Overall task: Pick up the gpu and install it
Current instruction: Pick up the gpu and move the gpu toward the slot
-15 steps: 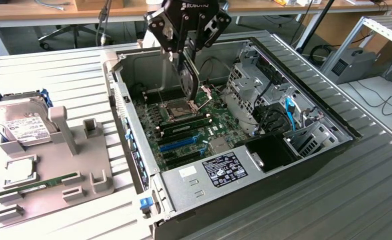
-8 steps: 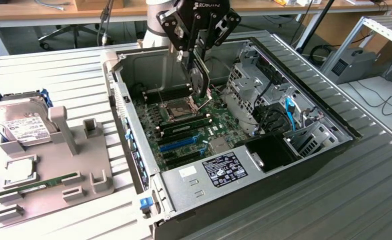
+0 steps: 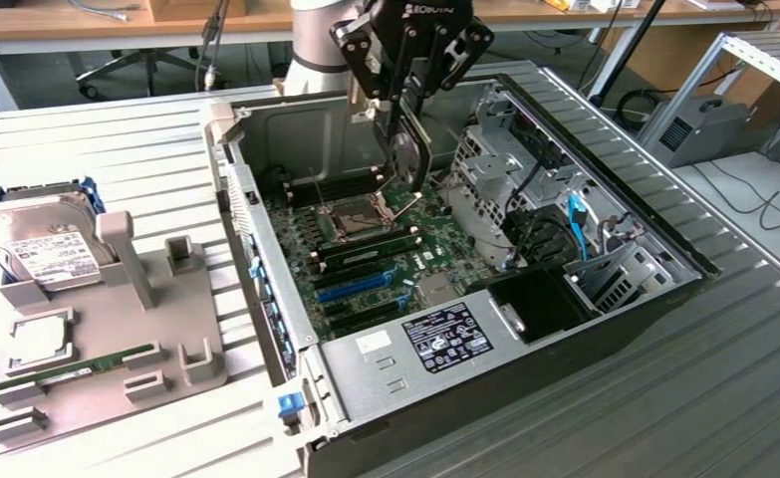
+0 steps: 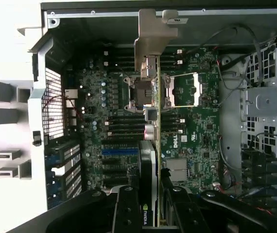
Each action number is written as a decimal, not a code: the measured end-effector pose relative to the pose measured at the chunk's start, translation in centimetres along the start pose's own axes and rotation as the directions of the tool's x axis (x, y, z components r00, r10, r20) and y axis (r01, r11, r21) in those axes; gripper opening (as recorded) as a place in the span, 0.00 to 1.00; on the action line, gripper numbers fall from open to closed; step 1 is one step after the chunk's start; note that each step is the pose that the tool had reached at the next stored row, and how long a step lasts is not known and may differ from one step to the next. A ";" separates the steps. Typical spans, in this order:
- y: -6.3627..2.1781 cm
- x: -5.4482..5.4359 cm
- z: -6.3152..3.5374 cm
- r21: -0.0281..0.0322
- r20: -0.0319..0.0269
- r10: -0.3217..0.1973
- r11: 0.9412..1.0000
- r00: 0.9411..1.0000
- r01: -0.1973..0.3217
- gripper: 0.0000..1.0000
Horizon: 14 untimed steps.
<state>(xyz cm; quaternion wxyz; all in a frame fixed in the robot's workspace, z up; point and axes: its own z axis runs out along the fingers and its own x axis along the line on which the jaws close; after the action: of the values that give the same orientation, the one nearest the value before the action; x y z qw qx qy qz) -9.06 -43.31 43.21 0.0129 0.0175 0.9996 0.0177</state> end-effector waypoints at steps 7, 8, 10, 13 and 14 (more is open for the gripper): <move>0.07 -2.1 0.05 0.000 0.000 0.000 1.000 1.000 0.000 0.27; 0.08 -2.3 0.06 0.000 0.000 0.000 1.000 1.000 0.000 0.27; 0.10 -2.8 0.08 0.000 0.000 0.000 1.000 1.000 0.000 0.27; 0.12 -3.6 0.10 0.000 0.000 0.000 1.000 1.000 0.000 0.27; 0.13 -3.8 0.10 0.000 0.000 0.000 1.000 1.000 0.000 0.27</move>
<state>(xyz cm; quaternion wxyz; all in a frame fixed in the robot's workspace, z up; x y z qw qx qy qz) -5.21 -43.31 43.21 0.0129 0.0175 0.9996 0.0177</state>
